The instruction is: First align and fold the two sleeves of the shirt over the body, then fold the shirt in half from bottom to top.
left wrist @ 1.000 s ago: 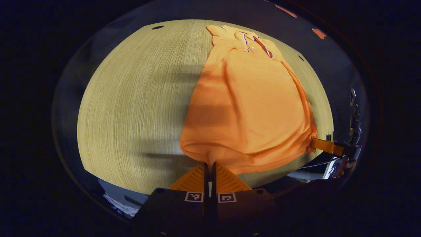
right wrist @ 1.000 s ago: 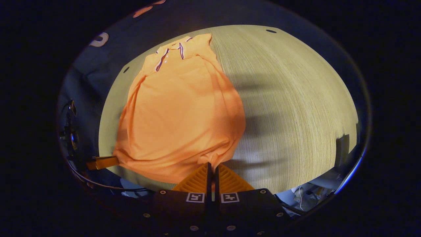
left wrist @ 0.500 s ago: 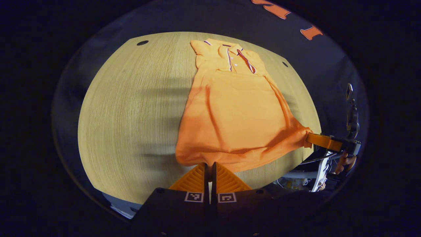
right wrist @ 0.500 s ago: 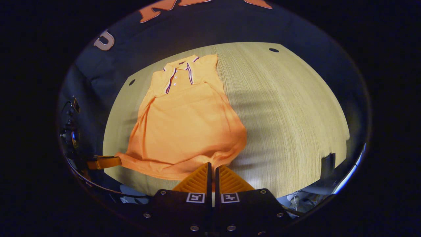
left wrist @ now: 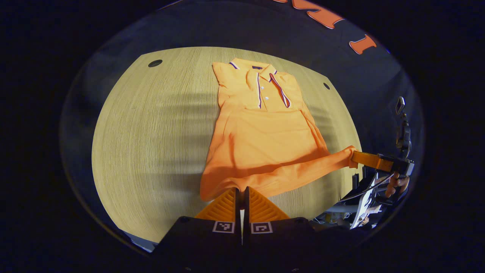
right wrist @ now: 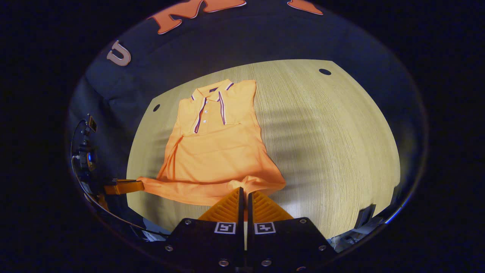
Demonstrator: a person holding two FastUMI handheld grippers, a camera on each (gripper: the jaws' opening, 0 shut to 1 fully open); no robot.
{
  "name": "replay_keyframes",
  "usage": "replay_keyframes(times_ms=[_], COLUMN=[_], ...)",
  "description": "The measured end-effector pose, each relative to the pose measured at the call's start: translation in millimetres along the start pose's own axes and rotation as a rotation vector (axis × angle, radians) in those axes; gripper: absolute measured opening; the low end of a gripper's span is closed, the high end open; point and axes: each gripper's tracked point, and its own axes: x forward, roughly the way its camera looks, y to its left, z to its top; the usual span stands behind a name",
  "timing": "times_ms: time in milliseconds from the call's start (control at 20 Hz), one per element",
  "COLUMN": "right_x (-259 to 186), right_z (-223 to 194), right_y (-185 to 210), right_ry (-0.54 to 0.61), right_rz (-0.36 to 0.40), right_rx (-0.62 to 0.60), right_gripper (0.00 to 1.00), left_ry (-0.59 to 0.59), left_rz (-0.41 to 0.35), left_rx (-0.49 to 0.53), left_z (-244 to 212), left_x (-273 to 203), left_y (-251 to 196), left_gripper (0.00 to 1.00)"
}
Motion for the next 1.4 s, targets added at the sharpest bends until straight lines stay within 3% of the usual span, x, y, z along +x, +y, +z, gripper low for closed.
replay_keyframes(times_ms=[200, 650, 950, 1400], right_x=[11, 32, 63, 109], right_z=[25, 87, 140, 220], right_y=[-4, -13, -3, -2], right_ry=[0.024, 0.038, 0.051, 0.039], right_rz=[0.040, 0.046, 0.056, 0.087], right_rx=[0.005, -0.030, -0.045, -0.015], right_gripper=[0.04, 0.04, 0.04, 0.04], left_ry=[0.012, 0.023, 0.034, -0.043], left_rz=[0.004, 0.004, 0.047, 0.095], left_rx=[0.000, -0.026, -0.003, 0.008], left_z=[36, 117, 166, 257], left_x=[10, 30, 50, 85], left_y=[0, 1, 4, 26], left_gripper=[0.01, 0.01, 0.01, 0.01])
